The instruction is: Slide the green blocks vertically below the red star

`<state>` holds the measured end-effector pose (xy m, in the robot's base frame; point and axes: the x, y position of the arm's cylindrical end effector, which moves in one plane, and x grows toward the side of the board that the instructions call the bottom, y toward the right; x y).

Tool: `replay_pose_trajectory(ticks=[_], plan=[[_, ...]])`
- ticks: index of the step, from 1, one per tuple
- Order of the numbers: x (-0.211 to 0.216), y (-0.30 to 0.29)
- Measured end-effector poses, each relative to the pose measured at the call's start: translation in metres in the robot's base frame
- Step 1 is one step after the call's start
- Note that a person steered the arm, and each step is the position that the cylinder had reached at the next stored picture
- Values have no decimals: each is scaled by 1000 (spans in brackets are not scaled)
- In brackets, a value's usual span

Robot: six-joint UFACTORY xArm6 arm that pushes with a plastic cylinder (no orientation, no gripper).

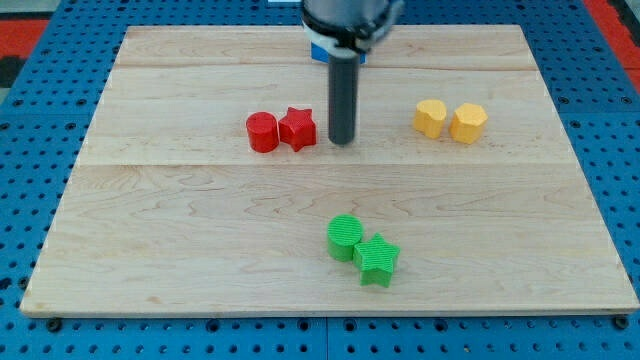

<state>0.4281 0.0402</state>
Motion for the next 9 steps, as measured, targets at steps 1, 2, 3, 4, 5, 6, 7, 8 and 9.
replay_pose_trajectory(ticks=[1,2,3,4,5,6,7,8,9], plan=[[61,71],[134,87],[154,55],[154,29],[154,-8],[154,-16],[154,-14],[154,-13],[154,-12]])
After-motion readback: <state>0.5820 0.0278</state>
